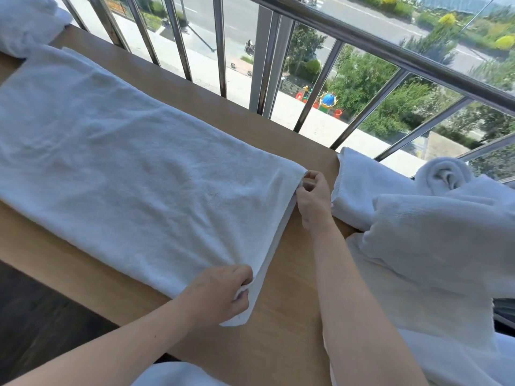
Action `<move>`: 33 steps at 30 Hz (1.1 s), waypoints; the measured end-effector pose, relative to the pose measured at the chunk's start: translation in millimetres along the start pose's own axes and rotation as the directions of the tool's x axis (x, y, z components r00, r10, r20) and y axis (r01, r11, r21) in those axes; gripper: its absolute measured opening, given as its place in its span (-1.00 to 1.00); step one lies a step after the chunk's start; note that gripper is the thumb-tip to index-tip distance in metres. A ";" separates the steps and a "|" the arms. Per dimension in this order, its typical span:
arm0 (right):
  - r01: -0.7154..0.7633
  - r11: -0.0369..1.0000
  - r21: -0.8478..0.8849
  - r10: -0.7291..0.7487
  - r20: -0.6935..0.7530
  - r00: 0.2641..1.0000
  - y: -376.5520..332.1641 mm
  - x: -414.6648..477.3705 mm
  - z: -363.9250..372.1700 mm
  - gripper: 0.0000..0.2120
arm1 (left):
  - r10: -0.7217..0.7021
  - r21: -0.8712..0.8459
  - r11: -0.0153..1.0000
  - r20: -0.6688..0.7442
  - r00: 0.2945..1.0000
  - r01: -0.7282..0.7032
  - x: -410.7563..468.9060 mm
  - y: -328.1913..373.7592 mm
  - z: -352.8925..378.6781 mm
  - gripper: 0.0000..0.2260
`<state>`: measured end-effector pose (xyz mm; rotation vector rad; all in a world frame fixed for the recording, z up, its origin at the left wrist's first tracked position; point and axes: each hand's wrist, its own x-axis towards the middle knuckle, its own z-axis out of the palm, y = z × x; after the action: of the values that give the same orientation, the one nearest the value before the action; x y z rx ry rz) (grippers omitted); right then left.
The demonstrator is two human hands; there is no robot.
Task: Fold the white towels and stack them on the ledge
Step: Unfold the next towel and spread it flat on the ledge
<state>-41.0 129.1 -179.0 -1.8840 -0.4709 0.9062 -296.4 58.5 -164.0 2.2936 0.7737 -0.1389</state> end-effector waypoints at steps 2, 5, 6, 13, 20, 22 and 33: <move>0.077 0.991 -0.106 -0.088 -0.099 0.991 1.3 1.9 -2.5 -0.81 | 0.010 0.031 0.999 0.013 1.000 -0.010 0.2 -0.3 2.6 -0.88; 0.139 0.951 -0.276 -0.179 -0.127 0.976 5.9 -2.8 4.2 -0.77 | 0.014 0.090 0.996 0.028 1.000 -0.017 3.0 2.5 11.6 -0.86; 0.109 0.967 -0.232 -0.148 -0.159 0.976 5.7 -4.6 6.8 -0.77 | 0.017 0.098 0.995 0.008 1.000 -0.018 3.4 4.4 14.4 -0.81; -0.042 0.999 -0.029 0.041 -0.060 0.997 3.6 -5.5 6.3 -0.70 | 0.219 0.158 0.969 -0.184 0.958 -0.191 -12.7 2.3 23.1 -0.76; 0.145 0.921 -0.362 -0.210 -0.149 0.966 -1.6 8.8 2.2 -0.89 | 0.116 0.371 0.926 -0.091 0.989 -0.075 -16.6 -22.6 23.5 -0.42; 0.109 0.895 -0.433 -0.191 -0.150 0.970 -1.5 6.8 6.5 -0.84 | 0.144 0.445 0.886 0.008 0.989 -0.133 -19.4 -23.5 27.0 -0.41; 0.433 0.337 -0.836 -0.195 0.389 0.901 26.5 -33.8 27.8 -0.39 | 0.386 0.367 0.854 0.030 0.922 -0.369 -4.7 -14.4 22.7 -0.61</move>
<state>-85.6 111.2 -196.7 -2.5016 -1.7363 0.5846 -305.8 49.6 -187.9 2.7681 0.3162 -0.0530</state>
